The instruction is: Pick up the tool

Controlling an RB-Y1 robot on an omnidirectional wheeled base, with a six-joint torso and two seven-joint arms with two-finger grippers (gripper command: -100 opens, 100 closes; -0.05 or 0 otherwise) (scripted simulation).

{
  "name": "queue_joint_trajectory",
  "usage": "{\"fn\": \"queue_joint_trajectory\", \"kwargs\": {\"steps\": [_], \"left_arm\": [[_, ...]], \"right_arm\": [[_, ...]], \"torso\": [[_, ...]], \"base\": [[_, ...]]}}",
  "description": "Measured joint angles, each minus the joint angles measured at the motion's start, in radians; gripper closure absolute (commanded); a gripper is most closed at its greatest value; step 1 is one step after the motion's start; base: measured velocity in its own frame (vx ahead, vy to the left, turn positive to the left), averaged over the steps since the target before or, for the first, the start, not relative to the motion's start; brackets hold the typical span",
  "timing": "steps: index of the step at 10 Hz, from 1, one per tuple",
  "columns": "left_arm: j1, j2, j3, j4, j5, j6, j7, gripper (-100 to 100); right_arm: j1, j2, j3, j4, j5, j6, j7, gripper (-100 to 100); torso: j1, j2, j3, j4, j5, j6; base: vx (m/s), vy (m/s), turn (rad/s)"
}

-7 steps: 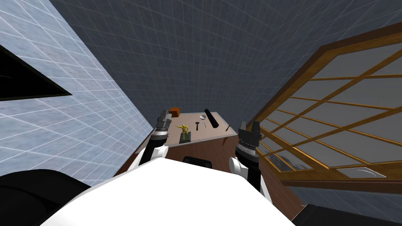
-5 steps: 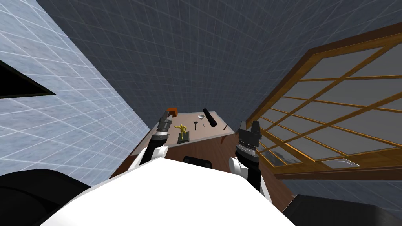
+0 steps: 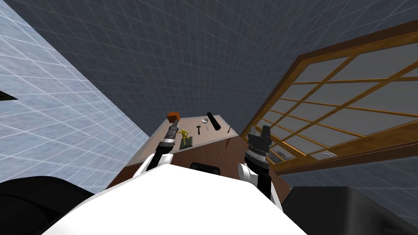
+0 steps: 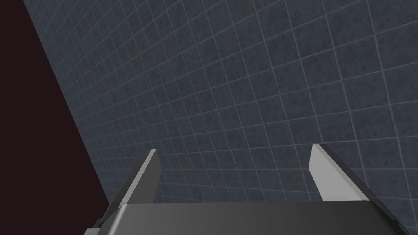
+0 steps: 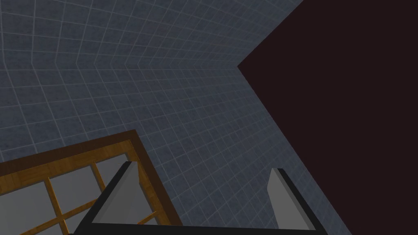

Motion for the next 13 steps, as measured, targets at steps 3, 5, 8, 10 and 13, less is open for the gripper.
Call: {"fn": "queue_joint_trajectory", "kwargs": {"steps": [3, 5, 8, 10, 13], "left_arm": [[-0.023, 0.022, 0.026, 0.084, -0.017, -0.011, -0.053, -100], [-0.03, 0.033, 0.042, 0.146, -0.026, -0.022, -0.088, -100], [-0.038, 0.04, 0.058, 0.213, -0.04, -0.026, -0.138, -100], [-0.055, 0.052, 0.079, 0.278, -0.045, -0.037, -0.172, -100], [-0.078, 0.059, 0.112, 0.391, -0.061, -0.054, -0.247, -100]], "right_arm": [[0.0, 0.0, 0.0, 0.0, 0.0, 0.0, 0.0, 0], [0.0, 0.0, 0.0, 0.0, 0.0, 0.0, 0.0, 0], [0.0, 0.0, 0.0, 0.0, 0.0, 0.0, 0.0, 0], [0.0, 0.0, 0.0, 0.0, 0.0, 0.0, 0.0, 0], [0.0, 0.0, 0.0, 0.0, 0.0, 0.0, 0.0, 0]], "torso": [[-0.001, 0.001, 0.0, 0.0, 0.0, 0.0], [-0.001, 0.0, 0.0, 0.0, 0.0, 0.0], [0.001, 0.0, 0.0, 0.0, 0.0, -0.001], [0.002, 0.0, 0.0, 0.0, 0.0, -0.001], [0.0, 0.0, 0.0, 0.0, 0.0, -0.001]], "base": [[-0.018, -0.079, -0.162], [-0.007, -0.084, -0.123], [-0.01, -0.076, -0.146], [0.005, -0.062, -0.123], [0.01, -0.086, -0.172]]}}
